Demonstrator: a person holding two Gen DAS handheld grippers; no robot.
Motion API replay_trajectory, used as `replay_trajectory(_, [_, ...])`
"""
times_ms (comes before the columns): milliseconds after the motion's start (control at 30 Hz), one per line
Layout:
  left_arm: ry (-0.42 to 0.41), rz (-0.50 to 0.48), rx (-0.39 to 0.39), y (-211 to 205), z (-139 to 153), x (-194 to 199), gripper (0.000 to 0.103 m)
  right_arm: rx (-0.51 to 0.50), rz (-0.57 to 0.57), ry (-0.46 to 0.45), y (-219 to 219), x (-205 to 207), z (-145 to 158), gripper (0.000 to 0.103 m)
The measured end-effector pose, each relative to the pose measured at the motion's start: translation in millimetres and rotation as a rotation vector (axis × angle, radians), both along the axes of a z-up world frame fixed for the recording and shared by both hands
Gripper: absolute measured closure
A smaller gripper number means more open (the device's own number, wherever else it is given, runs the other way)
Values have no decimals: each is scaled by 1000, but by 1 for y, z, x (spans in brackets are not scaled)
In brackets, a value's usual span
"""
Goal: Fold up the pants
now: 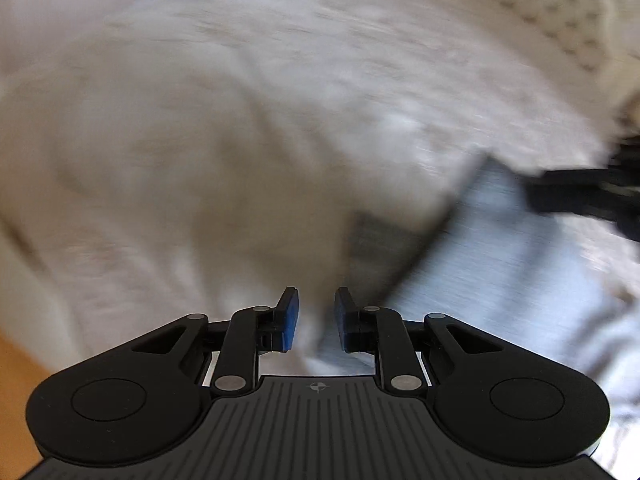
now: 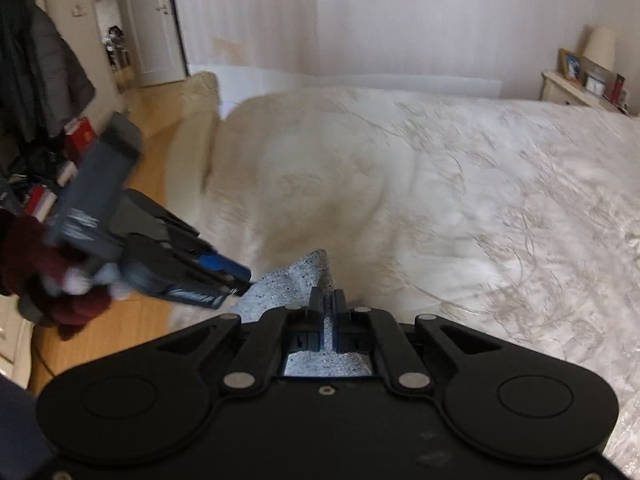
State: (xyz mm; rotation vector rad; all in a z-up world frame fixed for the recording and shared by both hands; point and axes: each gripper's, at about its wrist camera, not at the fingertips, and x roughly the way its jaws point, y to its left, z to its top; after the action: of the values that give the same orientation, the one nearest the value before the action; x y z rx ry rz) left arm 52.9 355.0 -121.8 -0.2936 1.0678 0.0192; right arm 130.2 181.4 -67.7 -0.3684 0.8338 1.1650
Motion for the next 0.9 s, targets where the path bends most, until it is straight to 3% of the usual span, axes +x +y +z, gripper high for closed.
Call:
replay_trajectory(67, [47,-68,-56,-6,-6,1,83,-16,-24,3,7,10,-16,98])
replay_trajectory(133, [64,-71,-49,-9,-9,-6,83,-43,-44,16,18,22,-39,98])
replay_trajectory(333, [91,29,-31,3,-1,-31,83,-140,-52,79,57,42,-105,98])
replay_trajectory(467, [79,49,8,8,12,-33,83,-169,-108,115,66,48,-129,93])
replay_trajectory(533, [49,20,21,2,23,-26,83,-139,-169,130,60,51,-124,91])
replay_trajectory(733, [-36,-128,-25,-38,37,17,83,24,-399,158,-2,41,-64,91])
replay_trajectory(833, [-10,-210,33,-63,22,35,83,37,-542,165,-51,20,-42,88])
replay_trajectory(900, [40,-256,119,-76,4,42,83,17,-658,183,-90,-4,-37,88])
